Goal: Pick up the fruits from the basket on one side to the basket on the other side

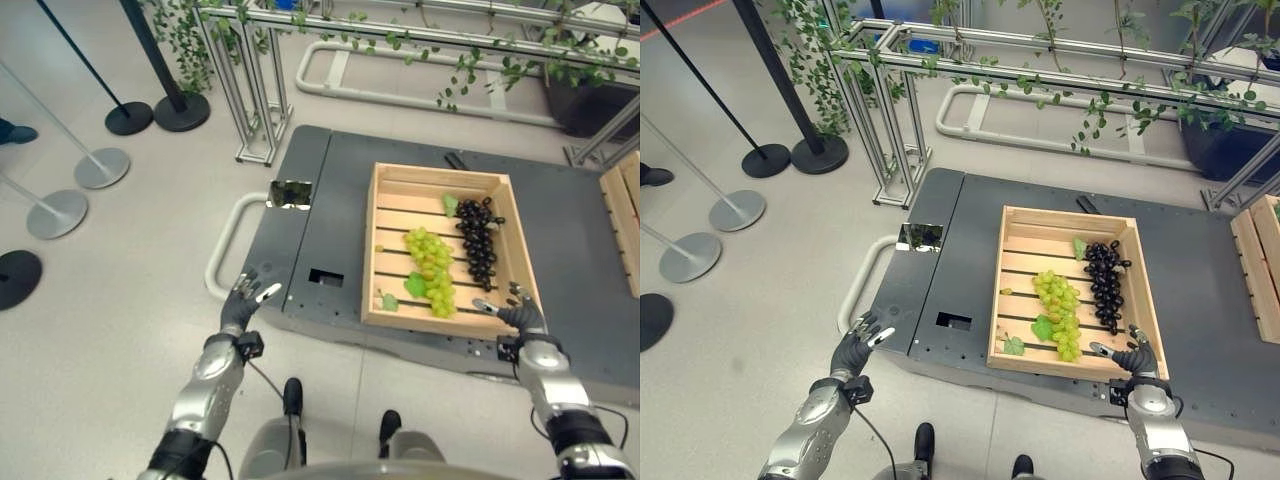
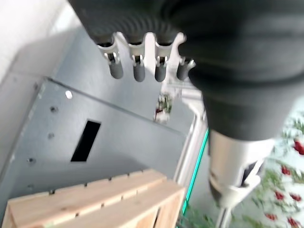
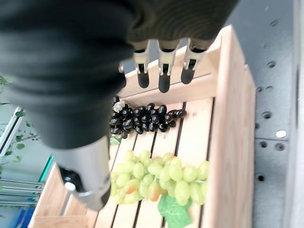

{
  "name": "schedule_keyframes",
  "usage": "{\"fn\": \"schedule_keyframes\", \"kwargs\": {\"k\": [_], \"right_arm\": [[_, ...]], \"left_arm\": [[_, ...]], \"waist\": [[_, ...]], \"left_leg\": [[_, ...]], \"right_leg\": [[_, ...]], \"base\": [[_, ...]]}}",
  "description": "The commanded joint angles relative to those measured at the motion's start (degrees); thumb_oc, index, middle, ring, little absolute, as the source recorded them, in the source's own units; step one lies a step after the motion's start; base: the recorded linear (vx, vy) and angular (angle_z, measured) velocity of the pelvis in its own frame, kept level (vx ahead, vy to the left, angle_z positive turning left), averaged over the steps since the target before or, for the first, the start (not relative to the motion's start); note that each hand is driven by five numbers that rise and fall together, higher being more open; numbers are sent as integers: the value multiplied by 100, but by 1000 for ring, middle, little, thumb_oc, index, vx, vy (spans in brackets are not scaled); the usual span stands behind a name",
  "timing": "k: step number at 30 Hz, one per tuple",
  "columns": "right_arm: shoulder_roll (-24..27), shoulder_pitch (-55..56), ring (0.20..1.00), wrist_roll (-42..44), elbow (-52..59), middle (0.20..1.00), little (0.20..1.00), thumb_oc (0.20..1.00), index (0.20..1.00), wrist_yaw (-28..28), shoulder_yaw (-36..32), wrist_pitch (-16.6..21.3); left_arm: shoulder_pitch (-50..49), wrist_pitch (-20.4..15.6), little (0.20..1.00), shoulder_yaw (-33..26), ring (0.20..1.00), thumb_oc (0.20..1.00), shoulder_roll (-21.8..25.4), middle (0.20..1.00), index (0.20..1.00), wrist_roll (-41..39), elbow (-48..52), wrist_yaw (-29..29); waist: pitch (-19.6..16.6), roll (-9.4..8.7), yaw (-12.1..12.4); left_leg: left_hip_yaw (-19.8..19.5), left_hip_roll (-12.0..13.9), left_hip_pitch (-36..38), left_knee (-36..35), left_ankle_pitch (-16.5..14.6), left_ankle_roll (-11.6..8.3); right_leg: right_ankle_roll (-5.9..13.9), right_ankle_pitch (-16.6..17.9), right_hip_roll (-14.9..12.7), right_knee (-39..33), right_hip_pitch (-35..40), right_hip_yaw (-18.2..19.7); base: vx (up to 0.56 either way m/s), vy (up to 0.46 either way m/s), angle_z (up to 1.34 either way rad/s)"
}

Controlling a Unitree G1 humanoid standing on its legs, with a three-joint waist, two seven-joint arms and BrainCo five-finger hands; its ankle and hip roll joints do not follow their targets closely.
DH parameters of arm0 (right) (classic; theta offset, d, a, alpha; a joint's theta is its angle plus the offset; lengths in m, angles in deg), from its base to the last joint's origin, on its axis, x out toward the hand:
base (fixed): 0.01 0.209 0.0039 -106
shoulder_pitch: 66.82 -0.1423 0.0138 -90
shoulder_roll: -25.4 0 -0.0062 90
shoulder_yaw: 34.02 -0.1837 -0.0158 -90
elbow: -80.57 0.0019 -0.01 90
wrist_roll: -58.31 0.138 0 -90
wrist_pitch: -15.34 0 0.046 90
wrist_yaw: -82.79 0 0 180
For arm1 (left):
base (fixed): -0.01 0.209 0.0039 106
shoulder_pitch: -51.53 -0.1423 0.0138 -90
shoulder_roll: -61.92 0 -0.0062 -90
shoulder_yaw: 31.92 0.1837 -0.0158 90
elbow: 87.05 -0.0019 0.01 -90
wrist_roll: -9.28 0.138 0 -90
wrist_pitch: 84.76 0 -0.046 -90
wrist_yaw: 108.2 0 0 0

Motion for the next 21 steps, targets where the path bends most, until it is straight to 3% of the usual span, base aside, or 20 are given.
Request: {"fn": "schedule_keyframes", "kwargs": {"k": [1,2,4,5,8,15,21], "right_arm": [[431,-299,1000,61,-138,1000,1000,1000,1000,151,77,109],[432,-307,1000,65,-148,1000,1000,1000,1000,151,78,113],[560,-307,1000,110,-219,1000,1000,1000,1000,247,46,145],[621,-270,1000,64,-412,1000,1000,1000,1000,139,117,80],[742,-430,1000,25,-570,1000,1000,1000,1000,79,253,28],[1326,-1492,1000,-156,-1262,1000,1000,1000,1000,103,867,-66],[1273,-2316,1000,-324,-1779,1000,1000,1000,1000,26,1527,-99]], "left_arm": [[39,-264,1000,-92,1000,1000,121,1000,1000,49,332,107],[42,-264,1000,-90,1000,1000,122,1000,1000,47,331,110],[135,-282,1000,-96,1000,1000,182,1000,1000,112,277,208],[-24,-254,1000,-115,1000,1000,177,1000,1000,67,248,206],[-90,-249,1000,-55,1000,1000,144,1000,1000,19,329,131],[-71,-272,1000,298,1000,1000,12,1000,1000,-137,494,127],[107,-311,1000,550,1000,1000,-56,1000,1000,-163,405,137]], "waist": [[-163,80,120],[-159,90,115],[-116,-27,64],[-195,-103,172],[-190,-115,182],[126,156,275],[272,260,313]], "left_leg": [[-35,78,-68,-284,-209,-324],[-43,89,-58,-285,-215,-325],[-60,1,-52,-272,-278,-365],[-25,0,-93,-174,-301,-402],[7,27,-133,-141,-310,-446],[-164,170,-538,-182,-110,-646],[-186,206,-640,-223,-34,-676]], "right_leg": [[123,-174,-361,-777,78,-151],[123,-139,-342,-859,131,-173],[120,59,-203,-1791,201,35],[132,48,-168,-1863,418,-66],[129,96,-133,-1967,406,-72],[-20,143,38,-2316,359,-287],[-55,121,90,-2311,274,-300]], "base": [[54,-131,-1],[62,-190,-7],[76,-141,-3],[71,-129,22],[33,-155,52],[-29,-86,-4],[-13,-18,6]]}}
